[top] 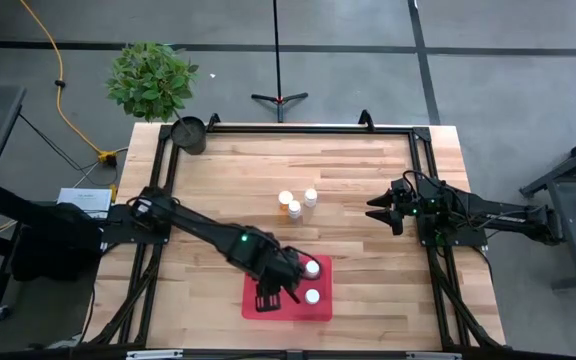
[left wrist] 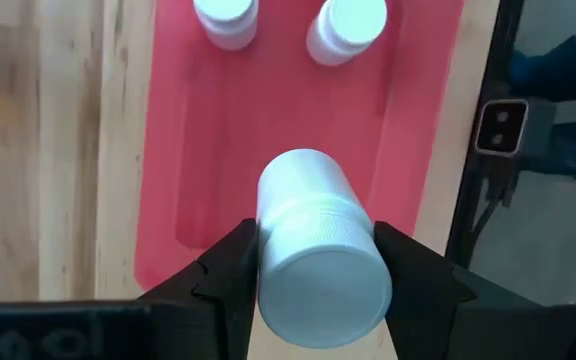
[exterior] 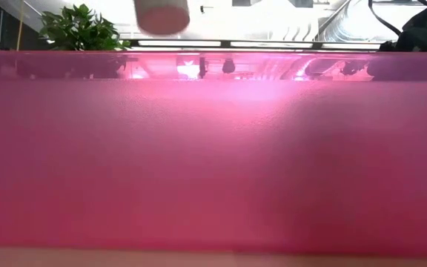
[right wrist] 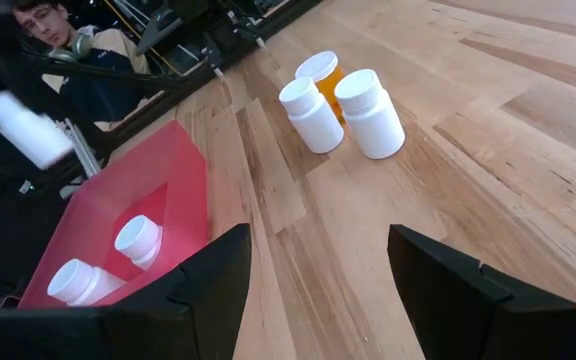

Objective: Pick and place pill bottles into a basket
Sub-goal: Put the top white pill bottle into the red bin

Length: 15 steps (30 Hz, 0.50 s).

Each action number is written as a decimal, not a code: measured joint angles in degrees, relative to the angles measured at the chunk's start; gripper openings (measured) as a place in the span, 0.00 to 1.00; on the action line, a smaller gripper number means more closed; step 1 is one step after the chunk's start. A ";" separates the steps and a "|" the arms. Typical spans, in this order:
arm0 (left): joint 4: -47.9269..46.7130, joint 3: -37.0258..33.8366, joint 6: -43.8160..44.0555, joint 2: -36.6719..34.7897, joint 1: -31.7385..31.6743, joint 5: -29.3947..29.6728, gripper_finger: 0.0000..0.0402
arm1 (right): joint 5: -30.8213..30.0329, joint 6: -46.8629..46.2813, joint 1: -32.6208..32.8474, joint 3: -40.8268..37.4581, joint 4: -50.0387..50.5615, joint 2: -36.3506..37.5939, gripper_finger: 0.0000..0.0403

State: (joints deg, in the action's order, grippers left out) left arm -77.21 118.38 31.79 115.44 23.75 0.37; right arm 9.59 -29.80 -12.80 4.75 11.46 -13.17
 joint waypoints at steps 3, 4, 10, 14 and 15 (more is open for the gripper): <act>3.89 -3.58 0.00 -0.11 -0.11 -1.04 0.51 | 0.14 0.00 -0.02 0.00 0.00 0.00 0.56; 4.74 -4.62 -0.01 -0.06 -0.11 -1.04 0.51 | 0.23 0.00 0.00 -0.02 0.00 0.01 0.56; 13.17 -10.83 0.66 -0.07 -0.69 -1.44 0.51 | 0.25 0.03 -0.01 -0.01 0.00 0.00 0.56; 18.64 -14.07 2.38 -0.07 -1.48 -1.75 0.51 | 0.23 0.18 0.00 -0.02 0.00 0.00 0.56; 19.60 -14.67 2.89 -0.04 -1.72 -1.90 0.51 | 0.23 0.22 0.00 -0.02 0.00 0.00 0.56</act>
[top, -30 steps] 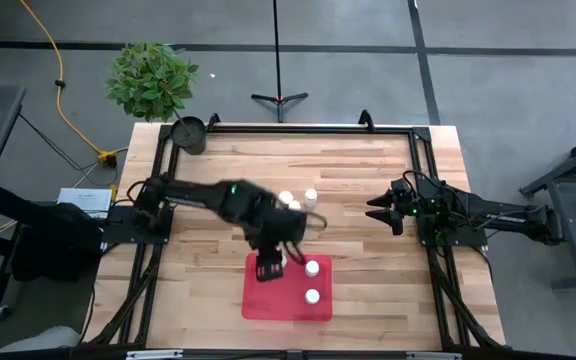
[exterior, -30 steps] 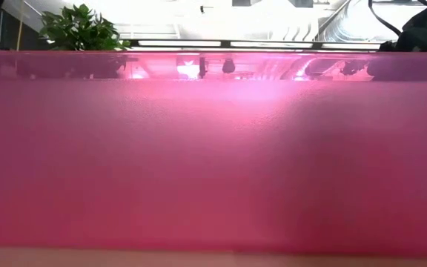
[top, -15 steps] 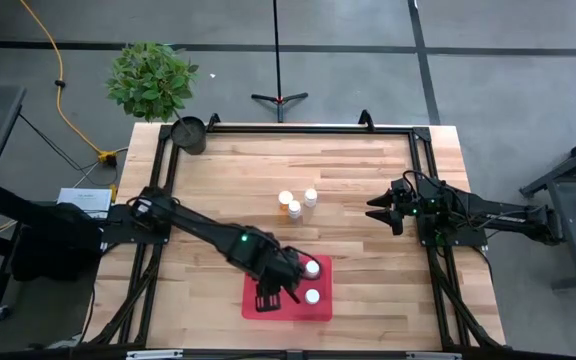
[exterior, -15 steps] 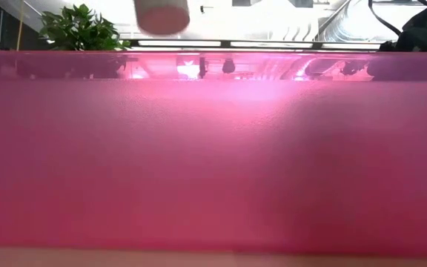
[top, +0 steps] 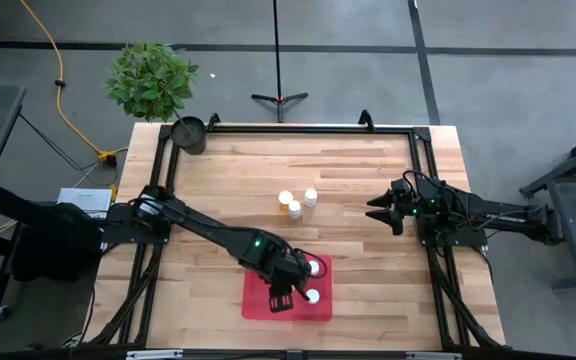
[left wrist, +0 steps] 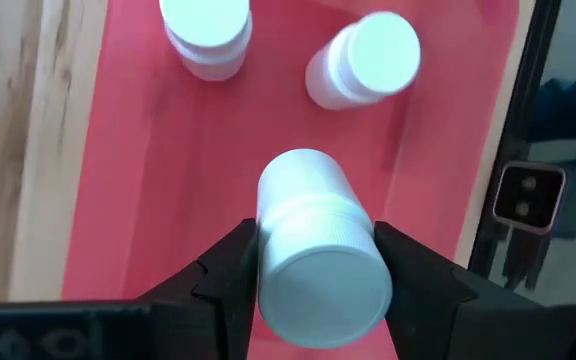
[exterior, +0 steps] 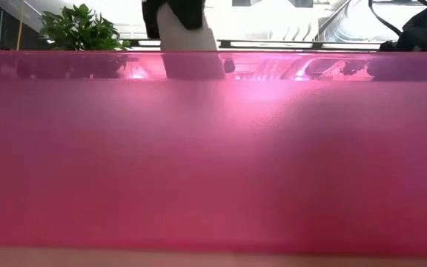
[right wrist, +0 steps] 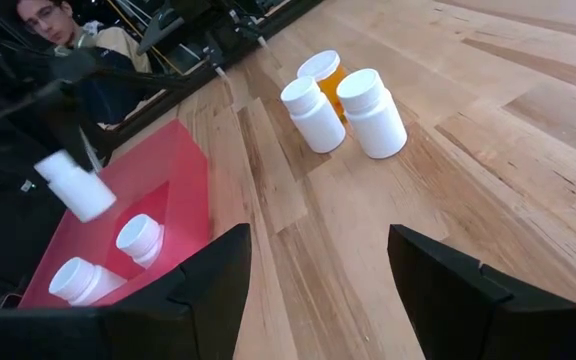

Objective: Pick and place pill bottles into a basket
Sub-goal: Put the top white pill bottle into the red bin

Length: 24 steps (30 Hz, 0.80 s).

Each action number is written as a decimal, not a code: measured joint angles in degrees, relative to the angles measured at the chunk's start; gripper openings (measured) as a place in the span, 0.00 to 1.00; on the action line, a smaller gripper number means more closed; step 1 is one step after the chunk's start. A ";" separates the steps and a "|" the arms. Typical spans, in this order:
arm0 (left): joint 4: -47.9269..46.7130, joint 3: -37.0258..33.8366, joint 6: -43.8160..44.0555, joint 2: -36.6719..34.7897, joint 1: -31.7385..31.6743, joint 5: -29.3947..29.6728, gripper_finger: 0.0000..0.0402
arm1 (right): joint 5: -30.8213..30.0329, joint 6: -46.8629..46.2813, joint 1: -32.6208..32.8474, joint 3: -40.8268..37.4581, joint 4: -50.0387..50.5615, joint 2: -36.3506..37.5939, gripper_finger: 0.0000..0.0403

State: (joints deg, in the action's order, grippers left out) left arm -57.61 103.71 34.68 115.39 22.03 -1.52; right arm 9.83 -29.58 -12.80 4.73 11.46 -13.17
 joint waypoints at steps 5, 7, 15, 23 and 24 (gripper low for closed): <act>3.50 -1.32 1.62 0.32 -0.45 -1.11 0.51 | 0.03 0.05 -0.01 0.00 0.00 0.02 0.56; 4.30 -1.32 2.03 0.92 -0.62 -1.38 0.51 | 0.06 0.47 -0.02 0.00 0.00 0.00 0.56; 5.64 -1.29 3.63 3.62 -0.64 -5.23 0.51 | 0.84 1.31 0.02 0.00 0.00 -0.42 0.56; 5.99 -1.35 4.61 5.64 -0.64 -7.80 0.50 | 1.31 1.55 0.07 0.00 -0.02 -1.52 0.56; 6.32 -1.27 4.59 5.79 -0.64 -8.24 0.50 | 1.29 1.55 0.07 0.00 -0.02 -1.51 0.56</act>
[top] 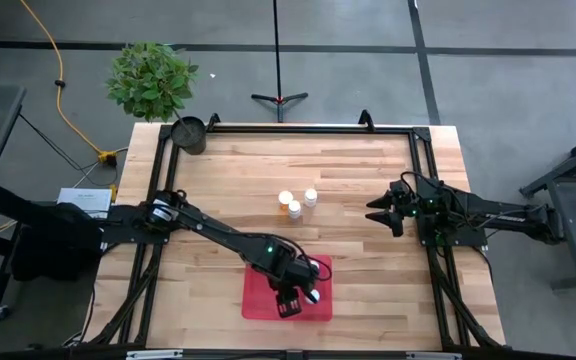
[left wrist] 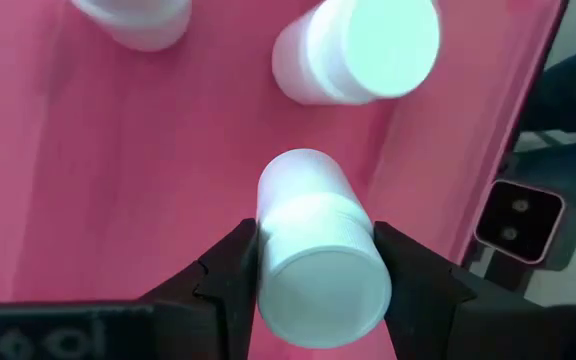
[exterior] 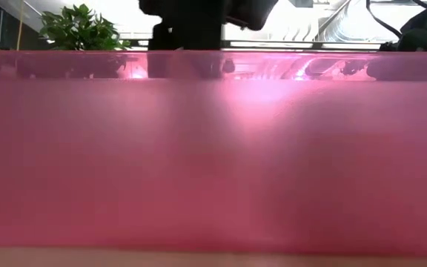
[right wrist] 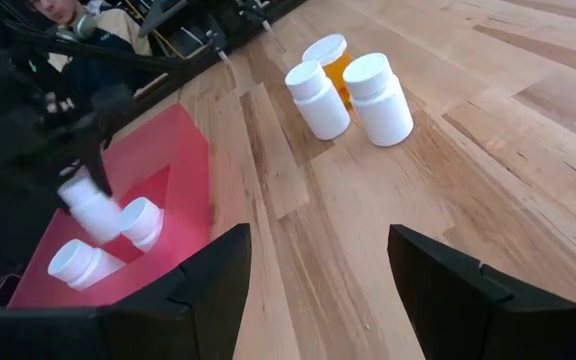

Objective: Pick and place pill bottles into a basket
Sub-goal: Put the top white pill bottle into the red bin

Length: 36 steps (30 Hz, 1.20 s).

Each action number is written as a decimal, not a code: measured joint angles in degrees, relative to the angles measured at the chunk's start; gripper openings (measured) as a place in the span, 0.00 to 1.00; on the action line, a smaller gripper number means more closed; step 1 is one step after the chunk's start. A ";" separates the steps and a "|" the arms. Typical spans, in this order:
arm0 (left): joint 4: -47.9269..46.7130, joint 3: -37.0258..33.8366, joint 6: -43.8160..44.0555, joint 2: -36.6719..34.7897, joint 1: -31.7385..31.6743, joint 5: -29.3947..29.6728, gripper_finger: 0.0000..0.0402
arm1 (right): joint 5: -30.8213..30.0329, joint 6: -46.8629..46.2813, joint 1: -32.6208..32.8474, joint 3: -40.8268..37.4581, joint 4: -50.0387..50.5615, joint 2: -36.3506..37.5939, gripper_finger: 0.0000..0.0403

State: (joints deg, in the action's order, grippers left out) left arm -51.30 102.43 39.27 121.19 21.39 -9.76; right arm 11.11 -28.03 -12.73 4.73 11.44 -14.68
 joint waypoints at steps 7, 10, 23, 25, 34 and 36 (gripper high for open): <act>0.09 0.04 -0.24 0.29 -0.02 0.06 0.50 | 1.36 0.00 0.00 0.00 -0.04 -0.30 0.56; 0.93 0.27 -1.10 0.32 -0.02 -0.02 0.50 | 1.33 0.00 0.00 0.00 -0.07 -0.44 0.56; 1.30 0.31 -1.54 1.07 -0.02 0.20 0.50 | 1.31 0.66 0.00 0.00 -0.06 -0.37 0.56; 1.58 0.31 -1.58 1.52 -0.02 0.21 0.50 | 1.31 0.66 0.00 0.00 -0.07 -0.37 0.56; 1.88 2.63 -3.08 4.43 -0.04 -1.22 0.50 | 1.33 1.05 0.02 0.00 -0.04 -0.59 0.56; 1.19 3.10 -3.62 4.65 -0.04 -0.86 0.50 | 1.31 1.07 0.02 0.00 -0.07 -0.99 0.56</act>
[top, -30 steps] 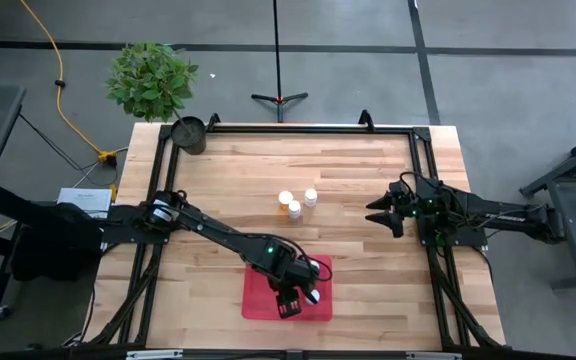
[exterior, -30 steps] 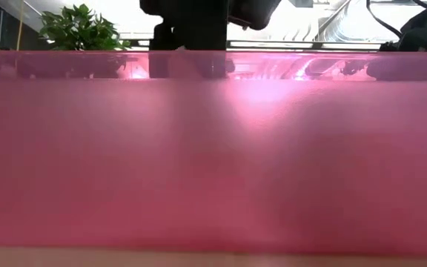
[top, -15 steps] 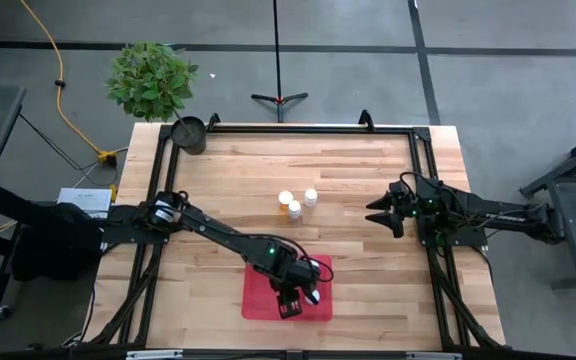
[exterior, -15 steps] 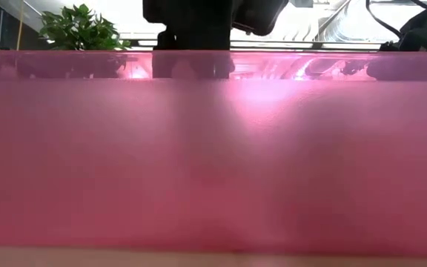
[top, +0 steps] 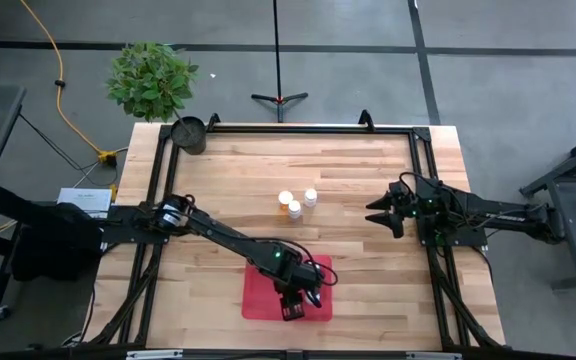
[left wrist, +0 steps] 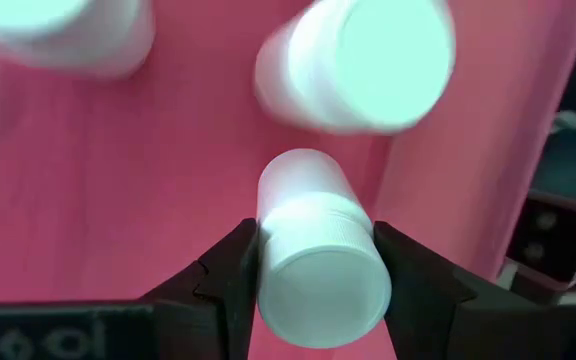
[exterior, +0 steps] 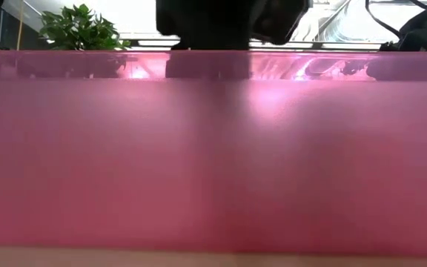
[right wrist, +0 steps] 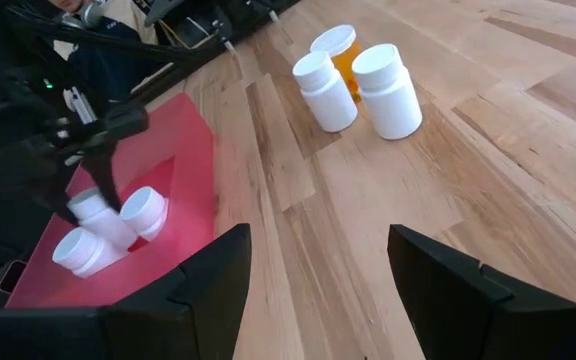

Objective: Pick and place pill bottles into a basket
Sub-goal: Put the top white pill bottle into the red bin, then put the orange pill bottle into the red bin

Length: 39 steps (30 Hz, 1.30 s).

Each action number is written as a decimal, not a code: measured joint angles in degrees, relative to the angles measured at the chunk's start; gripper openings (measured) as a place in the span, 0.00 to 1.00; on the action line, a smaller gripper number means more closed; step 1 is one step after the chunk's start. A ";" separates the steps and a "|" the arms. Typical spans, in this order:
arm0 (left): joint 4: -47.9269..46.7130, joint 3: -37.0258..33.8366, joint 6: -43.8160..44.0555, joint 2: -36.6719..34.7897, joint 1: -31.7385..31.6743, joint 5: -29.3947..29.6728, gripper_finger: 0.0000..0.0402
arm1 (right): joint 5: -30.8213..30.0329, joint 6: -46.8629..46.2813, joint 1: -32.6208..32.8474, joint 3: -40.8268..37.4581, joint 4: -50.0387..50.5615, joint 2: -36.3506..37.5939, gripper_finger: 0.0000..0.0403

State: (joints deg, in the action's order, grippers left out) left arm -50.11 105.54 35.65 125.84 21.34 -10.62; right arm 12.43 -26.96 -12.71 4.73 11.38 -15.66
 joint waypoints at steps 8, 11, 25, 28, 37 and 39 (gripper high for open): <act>0.68 0.59 -0.28 0.00 -0.02 0.84 0.50 | 0.00 0.08 0.00 0.00 0.00 -1.24 0.56; 1.10 0.59 -0.21 0.00 -0.02 0.84 0.50 | 0.02 0.17 0.00 0.00 0.00 -1.22 0.56; 2.71 0.57 -0.91 0.00 -0.39 -1.32 0.64 | 0.15 0.19 0.00 0.00 -0.01 -1.16 0.56; 3.89 0.57 -0.91 0.00 -0.39 -1.17 0.66 | 0.23 0.11 0.00 0.00 -0.02 -1.16 0.56; 4.81 0.57 -1.08 0.00 -0.39 -0.88 0.67 | 1.46 -0.11 0.00 0.02 -0.04 -1.16 0.56; 4.79 0.57 -1.17 0.00 -0.39 -0.88 0.67 | 1.46 -0.17 0.00 0.01 -0.04 -1.16 0.56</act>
State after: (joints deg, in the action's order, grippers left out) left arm -45.32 106.10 34.47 125.84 20.95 -11.51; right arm 13.89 -27.13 -12.71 4.74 11.33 -16.82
